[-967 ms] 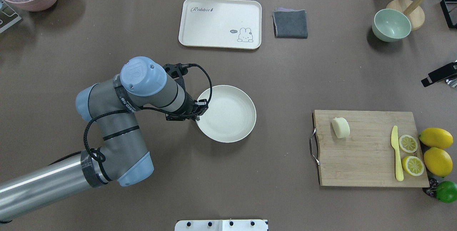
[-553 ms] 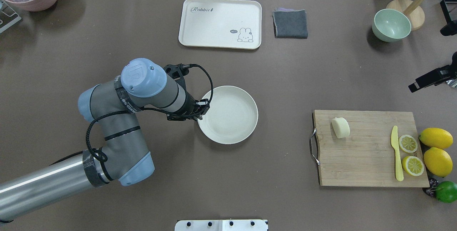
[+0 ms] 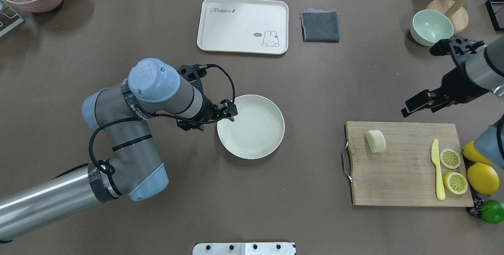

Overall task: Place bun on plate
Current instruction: 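Hold the plate with the left gripper while the right gripper reaches the bun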

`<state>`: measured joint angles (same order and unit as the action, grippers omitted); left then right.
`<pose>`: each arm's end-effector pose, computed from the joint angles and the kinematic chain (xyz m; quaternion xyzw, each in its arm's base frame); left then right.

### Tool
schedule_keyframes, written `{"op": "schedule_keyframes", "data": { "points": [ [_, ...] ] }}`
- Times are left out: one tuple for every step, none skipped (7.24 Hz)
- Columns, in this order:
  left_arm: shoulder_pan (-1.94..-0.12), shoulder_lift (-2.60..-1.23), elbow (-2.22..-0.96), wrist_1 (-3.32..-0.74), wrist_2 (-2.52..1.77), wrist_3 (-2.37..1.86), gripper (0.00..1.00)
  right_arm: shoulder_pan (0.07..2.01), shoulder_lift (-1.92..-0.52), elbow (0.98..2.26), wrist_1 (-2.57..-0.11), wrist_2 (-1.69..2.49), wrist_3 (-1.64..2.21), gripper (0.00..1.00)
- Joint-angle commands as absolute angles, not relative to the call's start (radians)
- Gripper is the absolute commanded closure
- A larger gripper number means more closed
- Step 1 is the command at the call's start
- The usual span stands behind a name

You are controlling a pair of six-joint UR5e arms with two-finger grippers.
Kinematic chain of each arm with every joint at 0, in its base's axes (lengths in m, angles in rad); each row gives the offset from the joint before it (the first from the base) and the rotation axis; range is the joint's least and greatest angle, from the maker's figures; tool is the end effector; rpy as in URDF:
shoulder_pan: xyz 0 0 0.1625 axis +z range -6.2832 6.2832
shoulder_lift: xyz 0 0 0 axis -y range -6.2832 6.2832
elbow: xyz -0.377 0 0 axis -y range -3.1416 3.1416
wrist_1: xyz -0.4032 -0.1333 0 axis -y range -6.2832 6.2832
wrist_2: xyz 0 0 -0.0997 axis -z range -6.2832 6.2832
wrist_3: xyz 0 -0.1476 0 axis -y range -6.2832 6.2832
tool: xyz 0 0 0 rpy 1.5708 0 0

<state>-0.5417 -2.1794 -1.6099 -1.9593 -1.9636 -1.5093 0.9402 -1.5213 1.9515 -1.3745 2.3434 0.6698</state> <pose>0.5646 -0.4294 0.2122 -0.0176 0.5141 -0.1088 0.8506 -0.2868 -0.4442 0.3981 0.0102 -0.4581 -0.0988 0.8833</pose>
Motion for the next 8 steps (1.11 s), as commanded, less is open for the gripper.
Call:
{"op": "schedule_keyframes", "data": {
  "points": [
    [-0.548,-2.177,-1.614,-1.957,-1.962,-1.508,0.02,0.800,-1.477,1.945,-1.344,2.155,0.919,0.00],
    [-0.548,-2.177,-1.615,-1.957,-1.962,-1.508,0.02,0.784,-1.485,1.862,-1.236,2.142,0.929,0.00],
    [-0.548,-2.177,-1.618,-1.957,-1.960,-1.509,0.02,0.766,-1.488,1.833,-1.186,2.134,0.931,0.02],
    [-0.548,-2.175,-1.623,-1.956,-1.960,-1.509,0.02,0.732,-1.496,1.835,-1.186,2.106,0.933,0.05],
    [-0.554,-2.175,-1.623,-1.956,-1.960,-1.509,0.02,0.698,-1.496,1.832,-1.186,2.073,0.940,0.10],
    [-0.554,-2.175,-1.621,-1.956,-1.960,-1.508,0.02,0.692,-1.497,1.833,-1.186,2.072,0.940,0.15],
    [-0.554,-2.174,-1.623,-1.956,-1.960,-1.509,0.02,0.678,-1.509,1.836,-1.186,2.074,0.940,0.18],
    [-0.554,-2.172,-1.623,-1.954,-1.959,-1.509,0.02,0.664,-1.523,1.839,-1.186,2.072,0.937,0.22]
  ]
}}
